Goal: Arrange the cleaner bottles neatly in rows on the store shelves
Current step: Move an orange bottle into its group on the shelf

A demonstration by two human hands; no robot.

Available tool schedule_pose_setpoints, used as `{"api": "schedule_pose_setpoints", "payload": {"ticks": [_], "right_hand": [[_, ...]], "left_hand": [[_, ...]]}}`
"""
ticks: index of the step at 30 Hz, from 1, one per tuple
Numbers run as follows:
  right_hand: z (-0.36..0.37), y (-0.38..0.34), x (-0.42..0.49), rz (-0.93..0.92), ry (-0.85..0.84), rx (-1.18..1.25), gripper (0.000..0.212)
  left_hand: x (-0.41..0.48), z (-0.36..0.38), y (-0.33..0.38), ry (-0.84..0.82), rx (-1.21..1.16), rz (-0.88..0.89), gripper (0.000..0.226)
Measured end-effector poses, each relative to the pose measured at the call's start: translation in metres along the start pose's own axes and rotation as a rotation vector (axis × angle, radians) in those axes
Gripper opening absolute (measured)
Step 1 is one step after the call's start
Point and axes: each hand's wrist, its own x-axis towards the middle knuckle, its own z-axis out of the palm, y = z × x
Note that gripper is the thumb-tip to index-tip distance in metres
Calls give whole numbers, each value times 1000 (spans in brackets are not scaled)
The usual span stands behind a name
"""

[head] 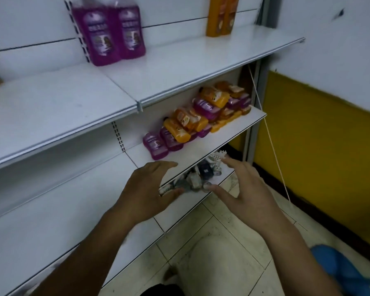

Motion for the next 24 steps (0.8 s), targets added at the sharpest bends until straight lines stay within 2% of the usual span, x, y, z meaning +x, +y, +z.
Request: {"api": "schedule_pose_setpoints", "payload": {"ticks": [7, 12, 17, 20, 24], "right_hand": [[13, 39, 98, 53, -74, 25, 64], [37, 80, 164, 146, -126, 168, 60], [70, 140, 241, 312, -182, 466, 48], [83, 178, 287, 410, -266, 583, 42], [96, 201, 342, 340, -362, 599, 25]], "left_hand": [[94, 26, -36, -90, -95, -130, 75], [139, 61, -60, -90, -213, -302, 72], [194, 113, -73, -11, -440, -623, 60], [228, 135, -73, 66, -501, -754, 50], [265, 148, -62, 201, -620, -837, 31]]}}
